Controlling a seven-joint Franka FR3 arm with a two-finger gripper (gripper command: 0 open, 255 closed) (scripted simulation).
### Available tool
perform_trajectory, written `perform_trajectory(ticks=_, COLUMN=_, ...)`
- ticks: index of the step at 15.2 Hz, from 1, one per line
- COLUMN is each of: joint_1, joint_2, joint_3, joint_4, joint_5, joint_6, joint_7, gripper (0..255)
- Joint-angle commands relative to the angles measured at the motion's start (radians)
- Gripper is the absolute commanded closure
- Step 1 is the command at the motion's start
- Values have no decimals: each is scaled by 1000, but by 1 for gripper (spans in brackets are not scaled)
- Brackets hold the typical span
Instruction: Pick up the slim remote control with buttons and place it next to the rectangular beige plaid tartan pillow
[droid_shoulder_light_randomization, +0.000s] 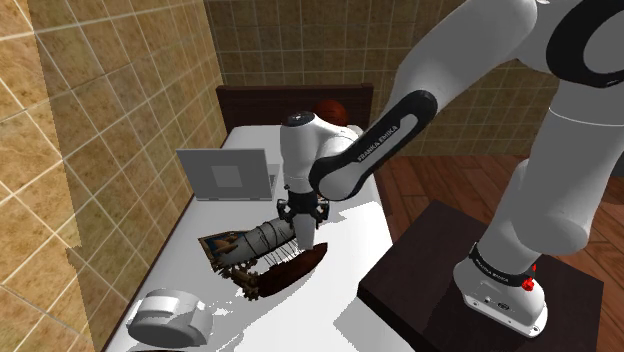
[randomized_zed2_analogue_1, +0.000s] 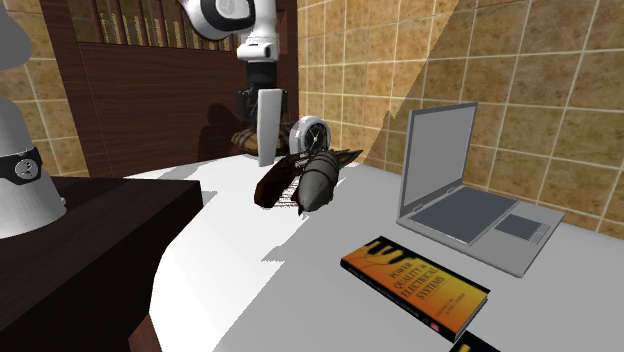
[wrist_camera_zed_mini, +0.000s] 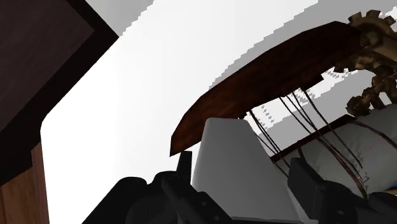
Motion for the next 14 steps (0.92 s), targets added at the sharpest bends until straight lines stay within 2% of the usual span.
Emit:
perform_trajectory(ticks=1, joint_1=28, joint_2=-16, joint_3=23, joint_4=-10, joint_5=4, joint_6=-5, joint_7=49, gripper=255)
perform_trajectory(ticks=8, joint_1=126, joint_2=-35, joint_3=104, joint_4=-37, joint_5=3, joint_6=-1, joint_7=229, gripper=255)
perform_trajectory(ticks=14, joint_1=215, joint_2=-13, joint_3=169, joint_4=-13, joint_5=-20, joint_6=-10, joint_7=400, gripper=255)
